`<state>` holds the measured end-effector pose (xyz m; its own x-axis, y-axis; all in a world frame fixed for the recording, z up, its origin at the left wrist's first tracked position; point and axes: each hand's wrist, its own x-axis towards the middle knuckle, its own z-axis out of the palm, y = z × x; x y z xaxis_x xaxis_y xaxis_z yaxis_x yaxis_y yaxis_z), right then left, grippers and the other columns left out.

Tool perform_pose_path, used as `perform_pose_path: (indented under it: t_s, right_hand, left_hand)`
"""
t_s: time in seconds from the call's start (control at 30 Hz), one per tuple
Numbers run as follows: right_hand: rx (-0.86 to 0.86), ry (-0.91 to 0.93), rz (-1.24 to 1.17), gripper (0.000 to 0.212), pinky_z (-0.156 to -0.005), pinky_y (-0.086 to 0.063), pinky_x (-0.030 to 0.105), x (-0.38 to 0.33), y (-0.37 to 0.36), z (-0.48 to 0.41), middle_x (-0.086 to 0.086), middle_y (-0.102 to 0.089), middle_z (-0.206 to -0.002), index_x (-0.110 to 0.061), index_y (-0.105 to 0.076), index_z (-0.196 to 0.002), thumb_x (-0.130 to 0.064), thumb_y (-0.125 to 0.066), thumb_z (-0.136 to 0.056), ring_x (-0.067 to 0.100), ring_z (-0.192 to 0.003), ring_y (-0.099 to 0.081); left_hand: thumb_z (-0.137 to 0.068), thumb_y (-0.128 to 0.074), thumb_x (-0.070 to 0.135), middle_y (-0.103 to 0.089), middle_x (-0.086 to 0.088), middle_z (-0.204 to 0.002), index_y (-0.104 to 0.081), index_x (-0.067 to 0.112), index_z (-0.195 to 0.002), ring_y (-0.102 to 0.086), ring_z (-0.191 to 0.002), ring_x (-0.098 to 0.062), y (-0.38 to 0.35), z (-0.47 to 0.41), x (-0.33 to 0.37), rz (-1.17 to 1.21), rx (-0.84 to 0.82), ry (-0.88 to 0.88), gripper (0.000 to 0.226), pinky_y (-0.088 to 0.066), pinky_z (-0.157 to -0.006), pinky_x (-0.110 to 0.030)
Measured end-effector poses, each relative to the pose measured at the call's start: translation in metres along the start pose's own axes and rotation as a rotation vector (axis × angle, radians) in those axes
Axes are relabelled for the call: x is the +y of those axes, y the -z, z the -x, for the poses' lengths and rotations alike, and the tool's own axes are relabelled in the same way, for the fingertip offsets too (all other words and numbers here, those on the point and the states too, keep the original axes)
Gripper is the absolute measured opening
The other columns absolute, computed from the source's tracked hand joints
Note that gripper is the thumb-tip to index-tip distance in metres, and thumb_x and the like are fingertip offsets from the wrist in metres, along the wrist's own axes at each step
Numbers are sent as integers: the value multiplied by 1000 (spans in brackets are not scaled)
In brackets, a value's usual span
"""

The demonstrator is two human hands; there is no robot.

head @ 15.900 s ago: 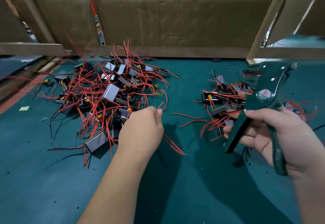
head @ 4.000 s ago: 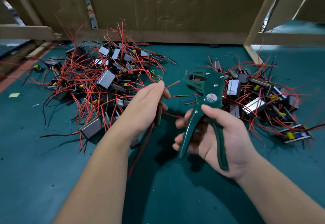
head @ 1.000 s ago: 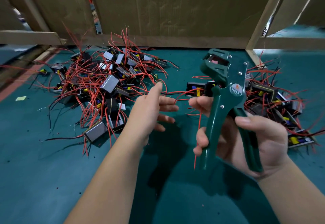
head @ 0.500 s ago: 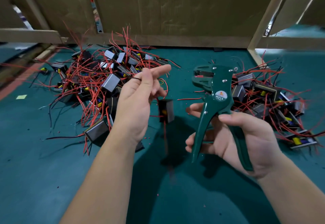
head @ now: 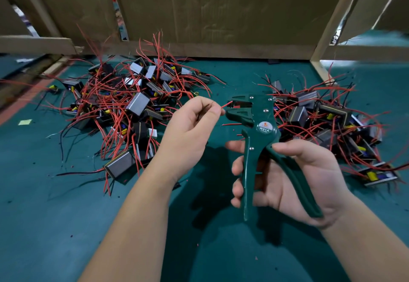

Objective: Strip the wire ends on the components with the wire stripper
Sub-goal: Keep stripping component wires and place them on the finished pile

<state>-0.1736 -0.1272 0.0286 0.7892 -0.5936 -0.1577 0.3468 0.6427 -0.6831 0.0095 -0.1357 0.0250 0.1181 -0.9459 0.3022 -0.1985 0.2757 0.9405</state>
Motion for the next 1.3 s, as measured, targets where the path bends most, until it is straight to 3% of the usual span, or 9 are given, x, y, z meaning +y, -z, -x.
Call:
perform_pose_path:
  t_s: [0.13, 0.27, 0.43, 1.17, 1.3]
  right_hand:
    - [-10, -4, 16, 62, -73, -54, 52, 0, 0, 0, 23, -62, -89, 5, -61, -116, -26, -72, -63, 41, -75, -63]
    - [-18, -17, 76, 55, -73, -53, 53, 0, 1, 2, 23, -61, -88, 0, -65, -106, -28, -76, -61, 41, -75, -63]
    - [-8, -19, 134, 53, -74, -53, 53, 3, 1, 2, 23, -62, -87, -1, -66, -105, -28, -76, -61, 40, -75, -63]
    - [80, -16, 204, 38, -61, -55, 46, 4, 1, 2, 16, -61, -73, -8, -66, -88, -32, -81, -63, 33, -58, -62]
    - [167, 26, 191, 27, -50, -52, 40, 9, -6, -1, 12, -53, -62, -10, -62, -76, -32, -75, -68, 26, -46, -54]
  left_hand:
    - [-95, -55, 10, -46, 3, -66, -61, 17, -78, -39, -62, -6, 1, 1, 1, -1, 37, -49, 19, -33, -57, -16]
    - [-92, -60, 12, -45, 8, -59, -63, 13, -78, -34, -54, -5, 3, 1, -2, -15, 112, -88, 14, -28, -50, -19]
    - [-84, -59, 24, -39, 11, -50, -63, 24, -71, -29, -49, -9, 5, 0, -8, -112, 164, -115, 13, -23, -47, -24]
    - [-86, -58, 26, -41, 13, -51, -60, 27, -75, -30, -48, -4, 5, 0, -9, -220, 131, -176, 12, -26, -47, -19]
    - [-84, -52, 26, -46, 23, -67, -47, 34, -86, -41, -59, 0, 4, 0, -6, -149, 120, -145, 9, -34, -59, -14]
